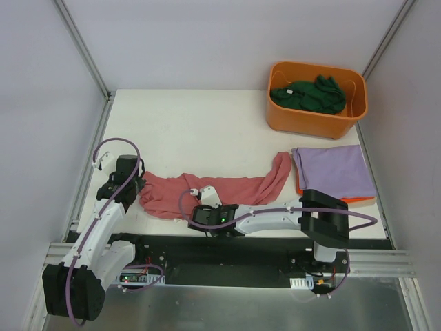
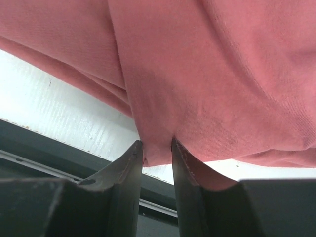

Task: Fold and stack the t-shirts
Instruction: Flatten out the tshirt

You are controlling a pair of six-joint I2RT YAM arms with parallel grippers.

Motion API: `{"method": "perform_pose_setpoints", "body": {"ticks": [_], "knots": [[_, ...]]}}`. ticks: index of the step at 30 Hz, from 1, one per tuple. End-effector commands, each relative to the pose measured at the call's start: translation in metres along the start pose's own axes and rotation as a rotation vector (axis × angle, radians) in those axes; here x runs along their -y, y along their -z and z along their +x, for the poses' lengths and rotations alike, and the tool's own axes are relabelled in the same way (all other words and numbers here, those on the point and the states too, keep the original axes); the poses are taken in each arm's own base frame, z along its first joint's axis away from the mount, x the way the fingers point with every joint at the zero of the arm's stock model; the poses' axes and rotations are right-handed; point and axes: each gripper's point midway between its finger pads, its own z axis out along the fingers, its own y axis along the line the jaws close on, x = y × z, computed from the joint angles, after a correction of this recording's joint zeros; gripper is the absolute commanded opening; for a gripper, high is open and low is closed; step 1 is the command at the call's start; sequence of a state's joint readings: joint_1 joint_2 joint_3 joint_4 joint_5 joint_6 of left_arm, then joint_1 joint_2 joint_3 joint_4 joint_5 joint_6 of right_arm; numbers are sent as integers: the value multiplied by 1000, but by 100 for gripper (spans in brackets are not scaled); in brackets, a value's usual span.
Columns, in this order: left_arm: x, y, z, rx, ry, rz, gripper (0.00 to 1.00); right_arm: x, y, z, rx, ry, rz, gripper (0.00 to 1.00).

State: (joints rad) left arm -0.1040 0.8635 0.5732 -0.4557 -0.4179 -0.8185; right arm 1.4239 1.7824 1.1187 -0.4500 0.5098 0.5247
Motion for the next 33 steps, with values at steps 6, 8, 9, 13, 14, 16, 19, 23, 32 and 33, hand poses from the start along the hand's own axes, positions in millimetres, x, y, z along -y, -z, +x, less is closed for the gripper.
{"method": "perform_pose_setpoints", "body": {"ticks": [6,8,9,13,14,16,19,23,32,33], "knots": [[-1,1,-4,20,-15,7,0,17,8,-9,36,-30,90,1],[0,3,-8,36,-7,9,0,29,13,-13,64,-32,112,0],[1,4,-10,44,-4,13,0,37,17,-17,80,-32,127,0],[4,6,-20,73,20,10,0,91,29,-38,129,-54,228,0],[5,7,-24,86,36,4,0,108,31,-45,144,-68,252,0],[10,7,-32,104,49,2,0,142,37,-61,183,-80,322,0],[25,11,-49,125,44,18,0,193,51,-98,262,-81,418,1],[59,32,-87,170,25,97,0,239,94,-157,394,-62,490,1],[100,175,-205,474,164,418,0,301,262,-226,748,-66,492,0],[99,197,-215,510,184,465,0,301,282,-228,804,-68,443,0]]}}
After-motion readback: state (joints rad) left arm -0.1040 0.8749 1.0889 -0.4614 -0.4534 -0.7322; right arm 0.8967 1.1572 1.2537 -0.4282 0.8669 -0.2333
